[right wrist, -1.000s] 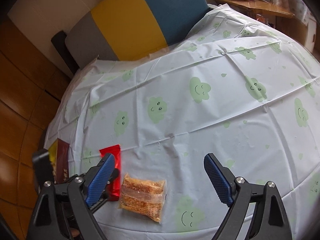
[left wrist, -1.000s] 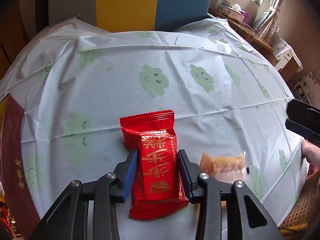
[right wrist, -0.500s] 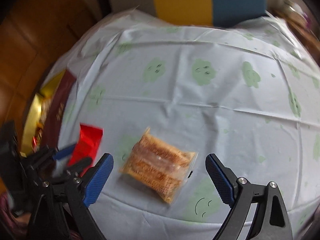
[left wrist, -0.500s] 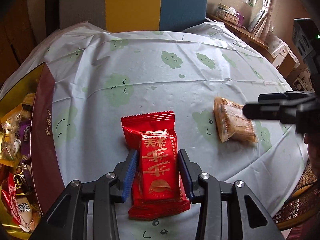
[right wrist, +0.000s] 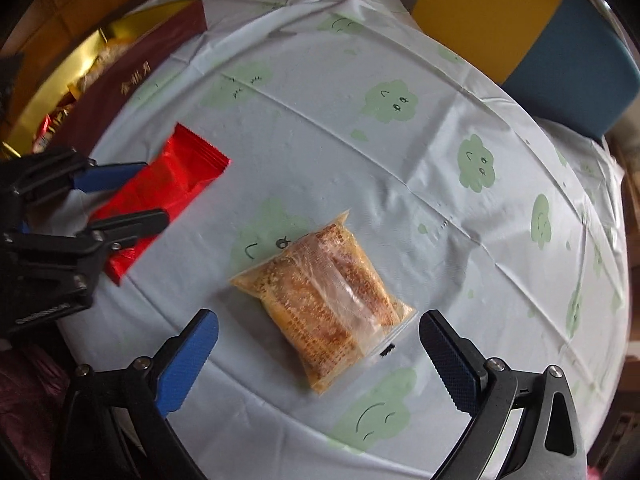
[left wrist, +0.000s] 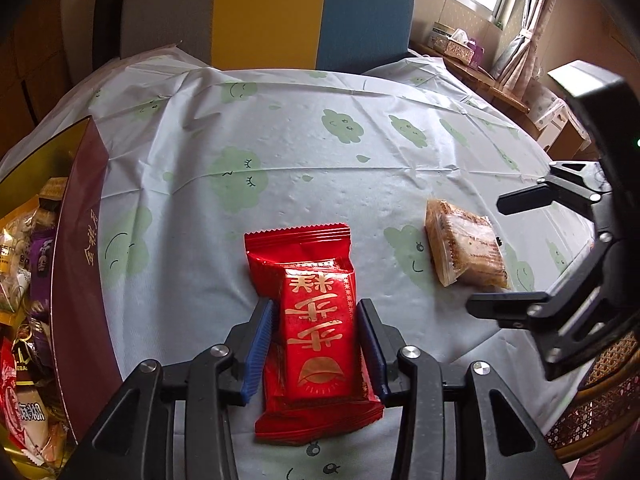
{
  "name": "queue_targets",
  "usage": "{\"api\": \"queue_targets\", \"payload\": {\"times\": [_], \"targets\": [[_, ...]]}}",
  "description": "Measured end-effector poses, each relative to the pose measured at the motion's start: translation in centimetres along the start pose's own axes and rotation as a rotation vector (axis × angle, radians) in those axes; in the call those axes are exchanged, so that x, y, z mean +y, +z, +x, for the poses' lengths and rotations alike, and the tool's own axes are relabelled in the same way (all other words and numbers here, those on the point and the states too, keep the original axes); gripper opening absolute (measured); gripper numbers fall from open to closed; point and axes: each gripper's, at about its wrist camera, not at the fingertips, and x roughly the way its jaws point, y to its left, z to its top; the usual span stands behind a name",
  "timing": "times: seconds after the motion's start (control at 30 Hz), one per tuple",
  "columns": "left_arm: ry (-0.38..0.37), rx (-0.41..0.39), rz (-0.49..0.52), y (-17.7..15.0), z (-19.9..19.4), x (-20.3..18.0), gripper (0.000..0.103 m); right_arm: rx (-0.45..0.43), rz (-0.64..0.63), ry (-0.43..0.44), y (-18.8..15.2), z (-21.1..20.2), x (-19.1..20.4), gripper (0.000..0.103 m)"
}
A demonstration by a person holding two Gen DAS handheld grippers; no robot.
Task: Organize snacks
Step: 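Grasp the clear bag of crispy rice cake with the right gripper while the left holds the red packet, then carry the red packet into the gold tray and open the left gripper while the right holds the rice cake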
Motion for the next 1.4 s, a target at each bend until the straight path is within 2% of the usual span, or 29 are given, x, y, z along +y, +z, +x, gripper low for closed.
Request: {"api": "queue_targets", "payload": {"times": [0.07, 0.1, 0.13, 0.27, 0.47, 0.7, 0.93, 1.07, 1.17, 1.4], "targets": [[-0.004, -0.004, -0.004, -0.1, 0.0, 0.0, 0.043, -0.032, 0.009, 0.000, 0.1, 0.3, -0.2, 0.095], [-0.005, -0.008, -0.005, -0.1, 0.0, 0.1, 0.043, -0.050, 0.022, 0.009, 0.2, 0.4, -0.3, 0.065], [-0.005, -0.011, -0.005, -0.2, -0.1, 0.1, 0.043, -0.066, 0.055, 0.000, 0.3, 0.6, -0.5, 0.061], [-0.003, -0.021, -0.008, -0.4, -0.2, 0.0, 0.043, -0.111, 0.125, 0.000, 0.5, 0.7, -0.9, 0.061], [0.027, -0.040, 0.005, -0.7, -0.2, -0.5, 0.043, -0.086, 0.191, 0.046, 0.4, 1.5, -1.5, 0.065], [0.053, -0.027, 0.011, -0.3, -0.5, -0.8, 0.041, -0.104, 0.142, 0.010, 0.3, 1.3, -0.8, 0.063], [-0.003, -0.086, -0.025, 0.2, -4.2, 0.2, 0.041, -0.124, 0.112, -0.012, 0.0, 1.1, 0.1, 0.063], [-0.003, -0.137, -0.110, 0.9, -7.3, 3.1, 0.041, -0.128, 0.111, -0.015, -0.7, 0.8, 0.5, 0.063], [0.016, -0.175, -0.209, 1.0, -9.7, 6.9, 0.041, -0.124, 0.114, -0.011, -0.6, 0.7, 0.4, 0.063], [0.114, -0.204, -0.490, -1.5, -12.7, 17.5, 0.041, -0.122, 0.099, -0.023, 0.0, 0.9, 0.3, 0.063]]}}
